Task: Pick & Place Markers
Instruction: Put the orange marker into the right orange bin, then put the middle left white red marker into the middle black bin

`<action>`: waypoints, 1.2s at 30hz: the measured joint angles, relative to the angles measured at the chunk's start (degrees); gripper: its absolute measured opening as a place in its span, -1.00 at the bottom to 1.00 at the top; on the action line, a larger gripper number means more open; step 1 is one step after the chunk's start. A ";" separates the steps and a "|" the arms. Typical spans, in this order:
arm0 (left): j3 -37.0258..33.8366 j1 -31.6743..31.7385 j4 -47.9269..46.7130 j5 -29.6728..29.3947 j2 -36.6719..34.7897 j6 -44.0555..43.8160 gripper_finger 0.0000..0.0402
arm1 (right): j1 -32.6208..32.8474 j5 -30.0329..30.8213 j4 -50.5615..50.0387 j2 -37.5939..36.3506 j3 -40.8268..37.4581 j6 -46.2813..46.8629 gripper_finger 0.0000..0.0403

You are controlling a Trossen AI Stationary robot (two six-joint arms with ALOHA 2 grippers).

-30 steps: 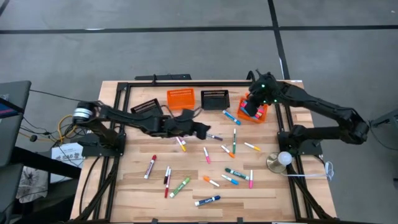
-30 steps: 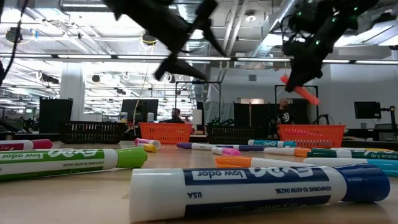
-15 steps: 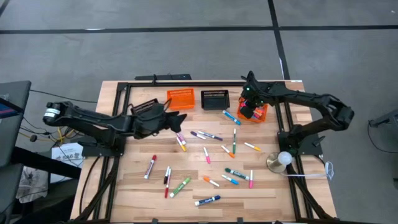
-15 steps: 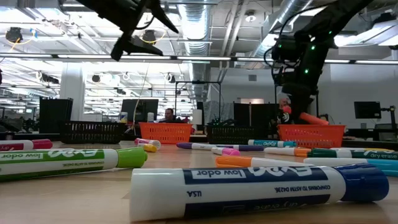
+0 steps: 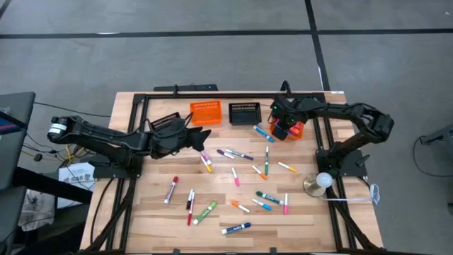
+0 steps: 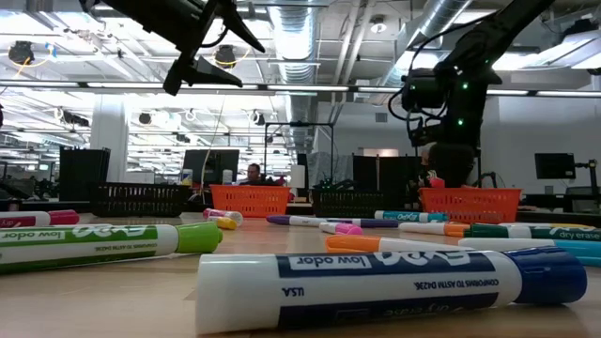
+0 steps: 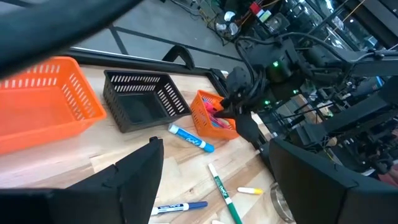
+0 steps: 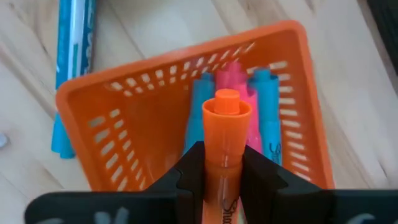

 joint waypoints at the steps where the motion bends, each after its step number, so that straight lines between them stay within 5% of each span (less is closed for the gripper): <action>1: 0.00 0.00 0.00 0.00 0.00 0.00 0.44 | 0.24 -0.02 0.03 0.03 0.00 0.00 -0.66; 19: 0.00 0.00 0.13 0.06 0.04 0.04 0.44 | 0.71 1.21 -2.02 -5.20 0.00 -0.22 -0.14; 28: 0.00 0.00 0.13 0.39 0.04 0.04 0.44 | 0.78 0.43 -4.13 -17.20 0.00 3.98 -0.17; 36: 0.00 0.00 0.13 0.42 0.04 0.04 0.44 | 0.86 -10.26 -2.68 -32.54 0.00 10.48 -0.22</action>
